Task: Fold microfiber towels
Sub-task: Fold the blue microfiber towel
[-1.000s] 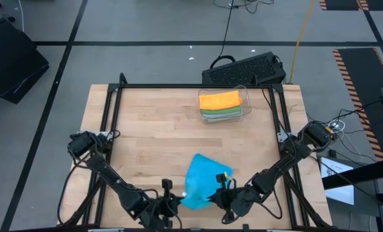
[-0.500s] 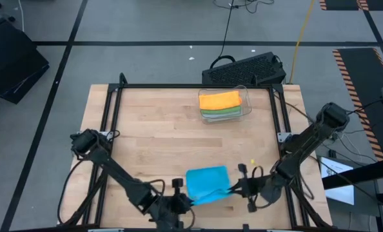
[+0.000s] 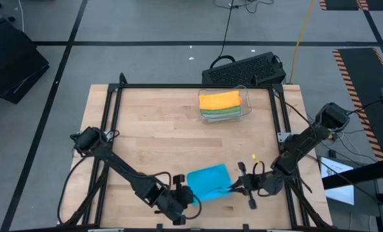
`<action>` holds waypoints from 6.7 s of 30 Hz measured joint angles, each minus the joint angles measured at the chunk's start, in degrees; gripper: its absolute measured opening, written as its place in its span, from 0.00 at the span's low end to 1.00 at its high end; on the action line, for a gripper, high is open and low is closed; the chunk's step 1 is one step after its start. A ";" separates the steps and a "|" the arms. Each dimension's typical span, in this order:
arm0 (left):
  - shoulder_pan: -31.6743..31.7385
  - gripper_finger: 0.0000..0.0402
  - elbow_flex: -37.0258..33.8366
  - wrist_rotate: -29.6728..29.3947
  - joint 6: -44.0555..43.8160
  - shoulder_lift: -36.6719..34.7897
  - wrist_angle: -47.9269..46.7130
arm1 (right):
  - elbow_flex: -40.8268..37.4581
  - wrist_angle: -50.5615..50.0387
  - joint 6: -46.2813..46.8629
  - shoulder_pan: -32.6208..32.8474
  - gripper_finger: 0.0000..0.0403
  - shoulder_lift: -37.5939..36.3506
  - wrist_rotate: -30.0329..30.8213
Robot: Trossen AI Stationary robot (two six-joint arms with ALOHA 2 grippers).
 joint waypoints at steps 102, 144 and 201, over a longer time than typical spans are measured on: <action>0.15 0.37 -9.81 -13.17 7.42 -2.62 6.42 | -5.11 5.99 -3.01 -6.55 0.27 7.54 -10.55; -2.73 0.54 -9.96 -7.66 16.39 11.20 18.81 | -4.35 3.16 -18.95 -4.01 0.43 15.85 -10.55; -1.02 0.04 -9.92 -12.48 2.75 -0.83 -2.60 | -4.35 8.86 -4.58 -16.22 0.02 8.96 -27.02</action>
